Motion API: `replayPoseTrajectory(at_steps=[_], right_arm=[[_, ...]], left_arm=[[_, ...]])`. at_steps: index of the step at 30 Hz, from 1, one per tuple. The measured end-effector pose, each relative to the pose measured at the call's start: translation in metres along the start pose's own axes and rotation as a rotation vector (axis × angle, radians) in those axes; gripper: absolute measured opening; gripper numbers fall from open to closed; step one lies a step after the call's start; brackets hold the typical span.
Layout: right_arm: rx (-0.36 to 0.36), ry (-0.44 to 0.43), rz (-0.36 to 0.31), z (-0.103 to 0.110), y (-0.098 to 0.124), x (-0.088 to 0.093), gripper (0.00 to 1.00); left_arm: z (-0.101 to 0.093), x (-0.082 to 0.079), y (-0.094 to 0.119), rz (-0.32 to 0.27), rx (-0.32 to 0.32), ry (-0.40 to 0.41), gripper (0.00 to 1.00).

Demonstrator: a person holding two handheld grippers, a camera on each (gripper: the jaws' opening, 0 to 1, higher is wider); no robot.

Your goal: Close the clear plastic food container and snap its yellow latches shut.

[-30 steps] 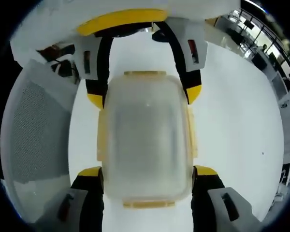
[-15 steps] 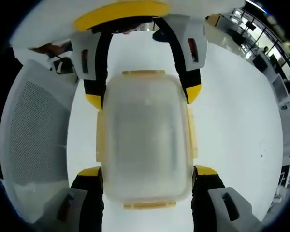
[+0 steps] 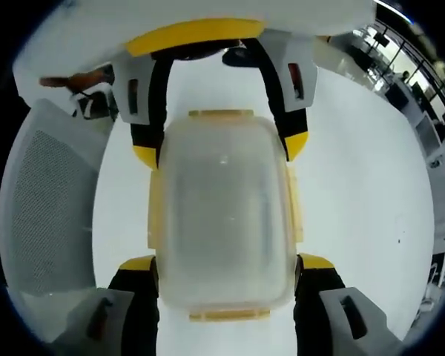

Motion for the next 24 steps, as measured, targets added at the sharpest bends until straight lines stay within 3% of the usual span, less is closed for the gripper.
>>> replayPoseTrajectory(at_steps=[18, 24], right_arm=[[0.014, -0.019, -0.020, -0.041, 0.007, 0.002, 0.75], [0.011, -0.008, 0.002, -0.052, 0.009, 0.000, 0.75]], left_arm=[[0.042, -0.002, -0.015, 0.008, 0.005, -0.014, 0.82], [0.051, -0.001, -0.019, 0.003, 0.002, 0.001, 0.83]])
Point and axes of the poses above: the point that each gripper's makers call its tool centre point, and the gripper's own axes: y roughly backward along the fingers, z roughly to its left, x roughly out of its underside, the point moved 7 cm from there along y, roughly backward along the fingers, and after that the axes turned 13 degrees about -x, right-handed, at the moved point
